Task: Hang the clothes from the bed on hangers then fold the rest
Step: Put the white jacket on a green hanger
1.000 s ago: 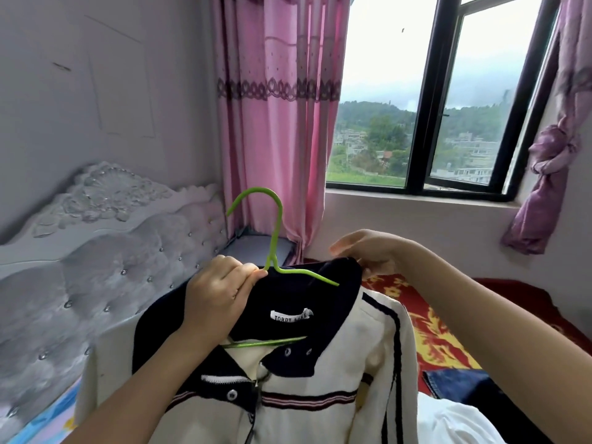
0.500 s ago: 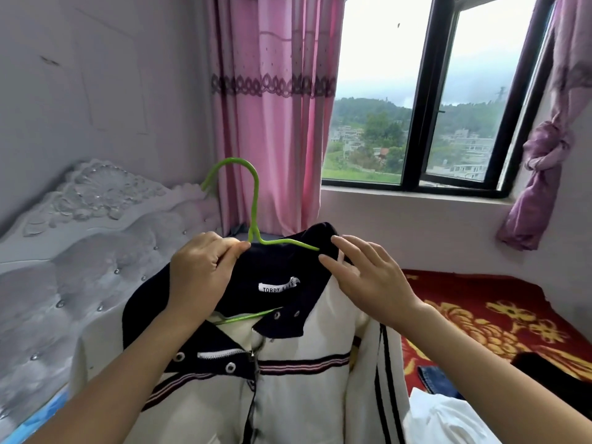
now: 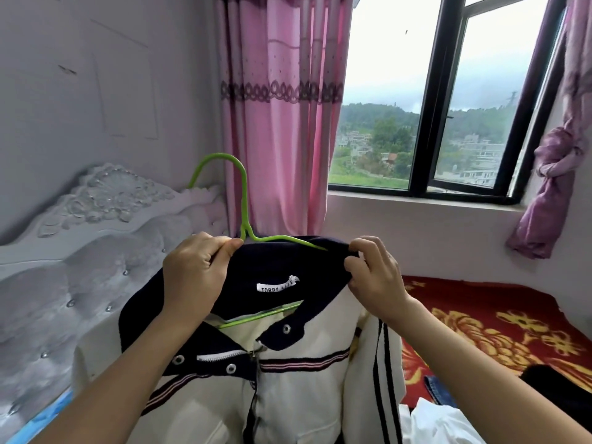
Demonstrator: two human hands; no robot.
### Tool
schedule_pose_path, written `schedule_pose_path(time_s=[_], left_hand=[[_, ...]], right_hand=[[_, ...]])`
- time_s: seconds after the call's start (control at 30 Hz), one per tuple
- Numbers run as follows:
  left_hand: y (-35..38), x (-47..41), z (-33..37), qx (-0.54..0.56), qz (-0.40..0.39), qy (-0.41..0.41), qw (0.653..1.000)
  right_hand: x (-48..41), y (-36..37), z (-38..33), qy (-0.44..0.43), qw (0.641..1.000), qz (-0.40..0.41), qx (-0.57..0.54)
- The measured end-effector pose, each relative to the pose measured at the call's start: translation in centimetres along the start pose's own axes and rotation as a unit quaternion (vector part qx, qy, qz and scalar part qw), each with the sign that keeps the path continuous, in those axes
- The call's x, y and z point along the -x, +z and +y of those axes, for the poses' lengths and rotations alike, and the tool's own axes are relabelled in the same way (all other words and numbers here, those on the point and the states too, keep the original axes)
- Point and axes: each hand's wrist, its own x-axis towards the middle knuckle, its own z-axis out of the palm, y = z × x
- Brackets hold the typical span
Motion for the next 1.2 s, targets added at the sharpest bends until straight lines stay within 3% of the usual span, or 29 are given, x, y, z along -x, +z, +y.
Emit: schedule_pose_path(time_s=[0.2,0.3,0.47,0.6,0.7,0.9,1.07,1.13,1.2], left_hand=[[0.1,0.3,0.4,0.007,-0.005,-0.01,1.0],[-0.1,0.4,0.3,0.011,-0.008,-0.02,1.0],[-0.2,0.4,0.4,0.017,0.004,-0.033,0.999],[-0.1,0.3,0.4,0.02,0.003,-0.044,0.999],[0.2,0.3,0.6,0.022,0.0,-0.053,0.998],[0.6,-0.6,1.1,0.026,0.015,-0.069,0.997],[0.5,-1.0,2.1,0.026,0.012,-0.043,0.999],[0.3,-0.9,2.1,0.019,0.01,-0.031,0.999],[0.2,-0.5,2.1,0.015,0.007,-0.028,0.999]], right_hand=[[0.2,0.2,-2.4,0.151,0.985,0.047,-0.066],[-0.2,0.2,-3.3,0.186,0.972,0.091,-0.11],[0.3,0.0,-2.8,0.127,0.988,0.066,-0.054],[1.4,-0.7,-2.5,-0.023,0.999,0.041,-0.02],[1.9,-0.9,-2.4,-0.075,0.997,0.027,0.018],[3.7,-0.2,-2.2,-0.07,0.996,0.054,0.014],[5.5,0.2,-3.4,-0.075,0.982,-0.124,0.12],[5.4,-0.6,-3.7,-0.091,0.981,-0.158,0.063],[4.1,-1.5,-3.8,-0.042,0.992,-0.119,-0.022]])
